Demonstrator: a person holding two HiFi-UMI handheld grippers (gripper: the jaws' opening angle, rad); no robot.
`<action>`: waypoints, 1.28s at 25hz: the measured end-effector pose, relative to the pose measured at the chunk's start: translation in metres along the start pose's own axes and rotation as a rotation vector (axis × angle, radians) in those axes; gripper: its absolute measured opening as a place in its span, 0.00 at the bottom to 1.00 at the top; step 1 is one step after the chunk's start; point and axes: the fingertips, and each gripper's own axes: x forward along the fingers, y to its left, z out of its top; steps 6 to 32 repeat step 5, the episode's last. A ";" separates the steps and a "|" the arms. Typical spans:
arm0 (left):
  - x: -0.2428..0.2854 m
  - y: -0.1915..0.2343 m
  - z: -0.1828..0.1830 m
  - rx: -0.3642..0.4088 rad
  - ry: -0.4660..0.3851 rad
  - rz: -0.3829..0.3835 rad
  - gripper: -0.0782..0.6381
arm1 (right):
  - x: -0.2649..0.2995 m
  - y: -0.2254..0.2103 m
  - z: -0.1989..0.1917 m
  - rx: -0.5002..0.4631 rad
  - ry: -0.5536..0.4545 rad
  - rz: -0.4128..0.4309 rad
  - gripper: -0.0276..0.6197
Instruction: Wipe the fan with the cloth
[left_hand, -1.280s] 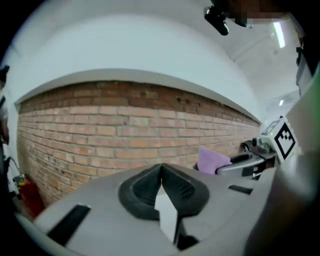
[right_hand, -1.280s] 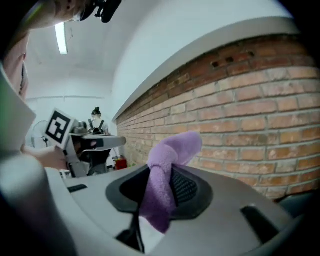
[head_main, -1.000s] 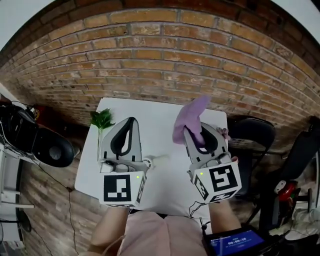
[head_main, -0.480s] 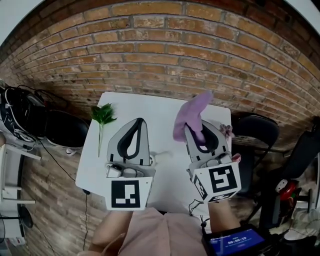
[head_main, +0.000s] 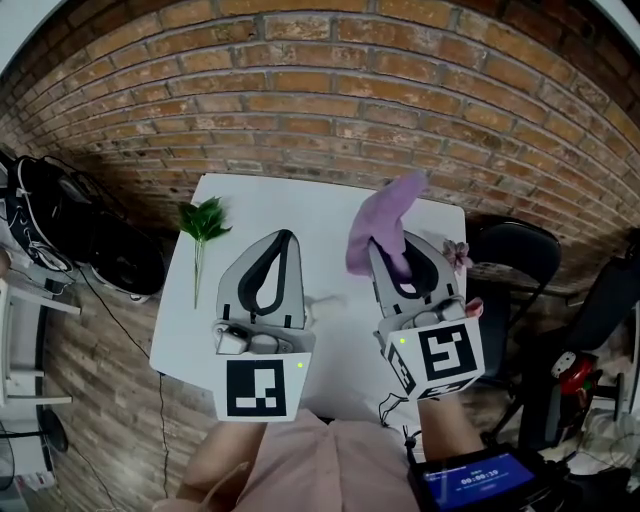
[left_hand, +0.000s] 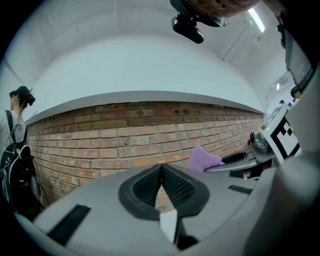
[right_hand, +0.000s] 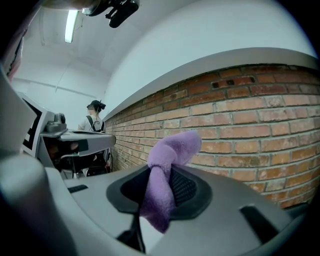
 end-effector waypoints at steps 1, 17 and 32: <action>0.000 0.000 0.000 -0.001 0.001 -0.001 0.13 | 0.001 0.000 0.000 -0.001 0.001 -0.001 0.19; 0.002 0.000 -0.002 0.005 0.002 -0.004 0.13 | 0.004 -0.001 -0.001 -0.006 0.002 -0.004 0.19; 0.002 0.000 -0.002 0.005 0.002 -0.004 0.13 | 0.004 -0.001 -0.001 -0.006 0.002 -0.004 0.19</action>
